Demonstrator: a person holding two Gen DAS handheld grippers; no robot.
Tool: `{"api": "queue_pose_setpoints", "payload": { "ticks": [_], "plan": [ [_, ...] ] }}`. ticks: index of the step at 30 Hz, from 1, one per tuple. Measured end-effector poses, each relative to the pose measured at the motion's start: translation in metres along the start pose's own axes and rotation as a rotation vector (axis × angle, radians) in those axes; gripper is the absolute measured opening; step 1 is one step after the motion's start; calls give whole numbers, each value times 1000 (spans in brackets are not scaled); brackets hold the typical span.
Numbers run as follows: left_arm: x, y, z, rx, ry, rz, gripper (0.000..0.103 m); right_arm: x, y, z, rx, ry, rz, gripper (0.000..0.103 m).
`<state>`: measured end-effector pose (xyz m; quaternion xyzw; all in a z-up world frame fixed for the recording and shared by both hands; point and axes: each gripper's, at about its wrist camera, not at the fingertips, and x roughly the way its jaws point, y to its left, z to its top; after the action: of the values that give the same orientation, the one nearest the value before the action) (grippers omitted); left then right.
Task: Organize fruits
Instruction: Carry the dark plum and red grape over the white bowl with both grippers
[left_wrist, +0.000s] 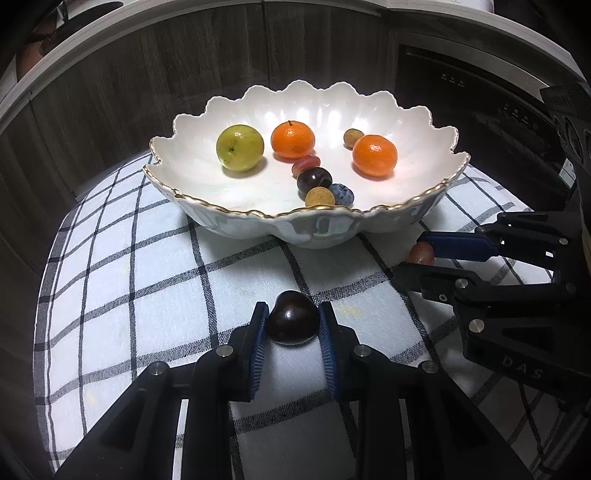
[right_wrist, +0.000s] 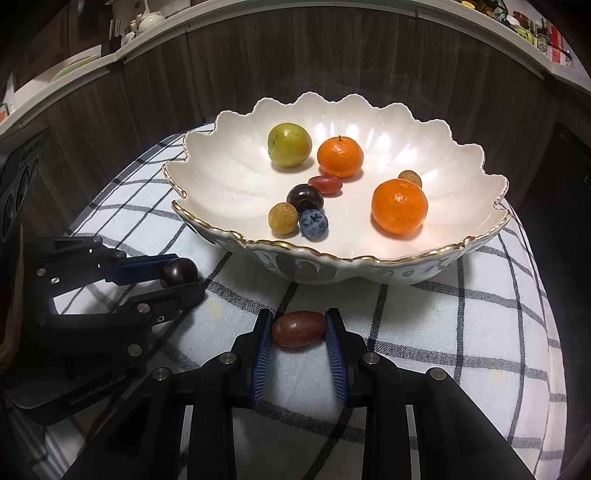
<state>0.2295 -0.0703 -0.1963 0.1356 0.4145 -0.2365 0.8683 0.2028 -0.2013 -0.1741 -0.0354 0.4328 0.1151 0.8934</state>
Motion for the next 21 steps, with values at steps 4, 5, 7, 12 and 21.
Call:
{"api": "queue_pose_setpoints", "payload": {
  "ticks": [4, 5, 7, 12, 21],
  "plan": [
    [-6, -2, 1, 4, -7, 8, 27, -5, 0, 2, 3, -6, 1, 31],
    [-8, -3, 1, 4, -8, 10, 27, -6, 0, 2, 4, -8, 2, 31],
    [-11, -4, 2, 4, -12, 13, 27, -9, 0, 2, 4, -11, 1, 31],
    [-22, -8, 4, 3, -24, 16, 27, -20, 1, 3, 4, -25, -3, 31],
    [-44, -12, 8, -4, -44, 21, 28, -38, 3, 4, 6, -54, -7, 31]
  ]
}}
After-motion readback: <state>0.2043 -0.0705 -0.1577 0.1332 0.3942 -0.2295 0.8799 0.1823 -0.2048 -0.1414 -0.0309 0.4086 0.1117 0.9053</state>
